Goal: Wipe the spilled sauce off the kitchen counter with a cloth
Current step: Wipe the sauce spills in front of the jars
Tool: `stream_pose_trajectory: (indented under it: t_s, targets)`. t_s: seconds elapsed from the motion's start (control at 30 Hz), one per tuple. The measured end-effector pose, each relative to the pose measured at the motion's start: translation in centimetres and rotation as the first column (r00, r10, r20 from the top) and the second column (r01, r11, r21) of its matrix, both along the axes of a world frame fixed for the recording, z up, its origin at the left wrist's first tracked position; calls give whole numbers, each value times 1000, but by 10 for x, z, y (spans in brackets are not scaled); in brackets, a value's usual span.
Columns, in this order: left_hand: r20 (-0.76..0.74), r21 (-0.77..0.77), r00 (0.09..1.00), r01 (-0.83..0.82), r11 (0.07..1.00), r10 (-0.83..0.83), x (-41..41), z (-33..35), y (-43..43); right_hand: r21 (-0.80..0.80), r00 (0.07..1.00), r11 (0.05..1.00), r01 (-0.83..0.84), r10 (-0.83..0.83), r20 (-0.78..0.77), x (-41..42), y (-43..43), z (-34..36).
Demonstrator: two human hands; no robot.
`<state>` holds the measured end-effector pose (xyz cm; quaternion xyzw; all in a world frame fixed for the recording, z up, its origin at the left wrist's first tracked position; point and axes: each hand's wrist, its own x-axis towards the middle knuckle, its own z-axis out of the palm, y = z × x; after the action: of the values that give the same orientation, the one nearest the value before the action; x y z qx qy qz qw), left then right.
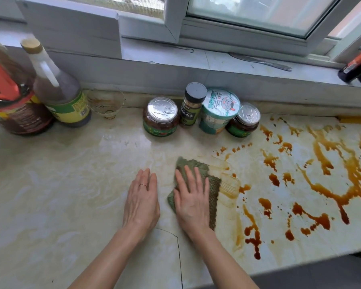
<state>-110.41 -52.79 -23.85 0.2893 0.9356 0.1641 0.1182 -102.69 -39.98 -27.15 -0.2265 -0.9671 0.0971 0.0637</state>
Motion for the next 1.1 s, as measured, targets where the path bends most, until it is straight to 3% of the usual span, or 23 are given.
stream_pose_trajectory:
  t_s: [0.1, 0.3, 0.47, 0.53, 0.63, 0.73, 0.8, 0.97, 1.03, 1.1]
  targets:
    - [-12, -9, 1000, 13, 1000, -13, -1, 1, 0, 34, 995, 995, -96, 96, -6, -25, 9, 0]
    - [-41, -21, 999, -9, 1000, 8, -1, 0, 1, 3, 967, 968, 251, -251, 44, -33, 59, 0]
    - [-56, -45, 998, -22, 999, 19, -1, 0, 5, 16, 998, 999, -47, 46, 30, -46, 9, 0]
    - [-67, -51, 998, -26, 998, 22, -2, 0, 5, 7, 996, 996, -89, 89, 6, -65, 18, 2]
    - [-75, -60, 997, -22, 998, 18, -1, 4, 4, 5, 998, 999, 45, -46, 37, -77, 62, 2]
    - [-55, -89, 998, -35, 995, 31, 0, 8, 3, 1, 963, 963, 268, -268, -37, -67, 95, -2]
    - [-77, -76, 997, -36, 996, 30, 0, 6, 4, -25, 943, 946, 322, -323, -84, -64, 81, -3]
    - [-65, -61, 997, -37, 997, 33, 1, 4, 6, 25, 997, 999, -43, 45, -70, -58, 58, 0]
    - [-44, -59, 999, -28, 998, 26, 1, 5, 4, 40, 996, 999, 36, -32, -78, -52, 84, -2]
    - [-25, -57, 999, -33, 998, 32, 0, 5, 3, 10, 967, 972, 236, -234, -103, -48, 106, -3]
